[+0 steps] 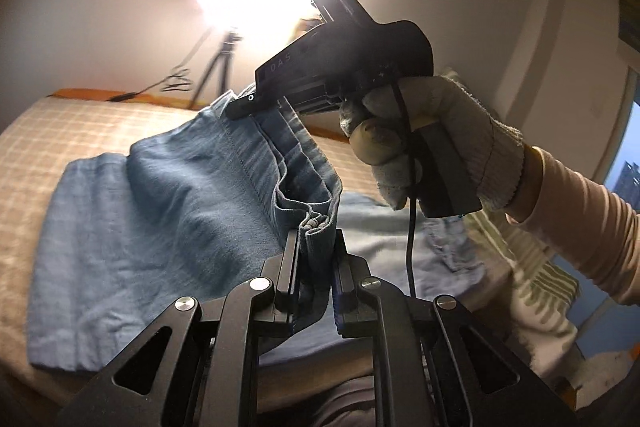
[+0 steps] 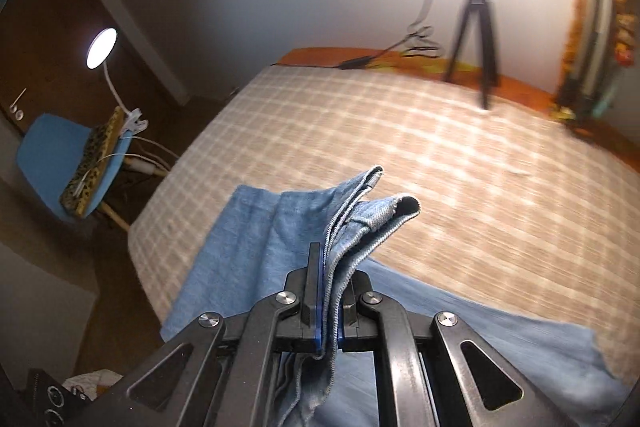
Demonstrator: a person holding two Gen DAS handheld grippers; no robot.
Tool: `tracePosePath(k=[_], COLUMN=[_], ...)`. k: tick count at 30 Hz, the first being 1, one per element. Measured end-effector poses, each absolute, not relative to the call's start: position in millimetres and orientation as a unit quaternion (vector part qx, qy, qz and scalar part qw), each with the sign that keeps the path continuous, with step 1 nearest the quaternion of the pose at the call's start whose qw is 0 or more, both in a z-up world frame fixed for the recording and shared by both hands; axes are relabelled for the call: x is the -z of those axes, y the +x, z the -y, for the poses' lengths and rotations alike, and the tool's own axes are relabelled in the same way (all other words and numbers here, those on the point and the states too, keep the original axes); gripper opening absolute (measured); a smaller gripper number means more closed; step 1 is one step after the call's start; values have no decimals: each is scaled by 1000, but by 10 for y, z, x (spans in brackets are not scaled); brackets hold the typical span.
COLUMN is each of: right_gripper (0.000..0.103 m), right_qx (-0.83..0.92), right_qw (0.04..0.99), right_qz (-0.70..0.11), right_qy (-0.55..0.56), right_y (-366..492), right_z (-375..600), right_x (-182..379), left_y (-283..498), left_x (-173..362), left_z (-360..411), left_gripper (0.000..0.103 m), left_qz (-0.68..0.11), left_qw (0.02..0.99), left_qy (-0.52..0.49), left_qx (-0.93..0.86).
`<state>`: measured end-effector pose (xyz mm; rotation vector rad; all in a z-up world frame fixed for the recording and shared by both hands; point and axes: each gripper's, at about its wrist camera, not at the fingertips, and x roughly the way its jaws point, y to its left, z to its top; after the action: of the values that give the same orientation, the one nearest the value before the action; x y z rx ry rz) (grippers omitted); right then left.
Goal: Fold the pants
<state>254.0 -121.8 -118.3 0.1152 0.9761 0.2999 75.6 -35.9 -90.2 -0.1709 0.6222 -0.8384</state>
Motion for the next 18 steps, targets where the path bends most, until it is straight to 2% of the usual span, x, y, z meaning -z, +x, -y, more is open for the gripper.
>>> tracePosePath(k=[18], right_gripper=[2], right_qx=[-22], right_qw=[893], right_qz=[-440], right_qy=[90], right_y=[1408], right_z=[3133], right_x=[917], left_y=[346], left_x=[760], left_z=[2081], left_gripper=[11], left_qz=[-330], left_qw=[771], left_qy=[23], left_qx=[544])
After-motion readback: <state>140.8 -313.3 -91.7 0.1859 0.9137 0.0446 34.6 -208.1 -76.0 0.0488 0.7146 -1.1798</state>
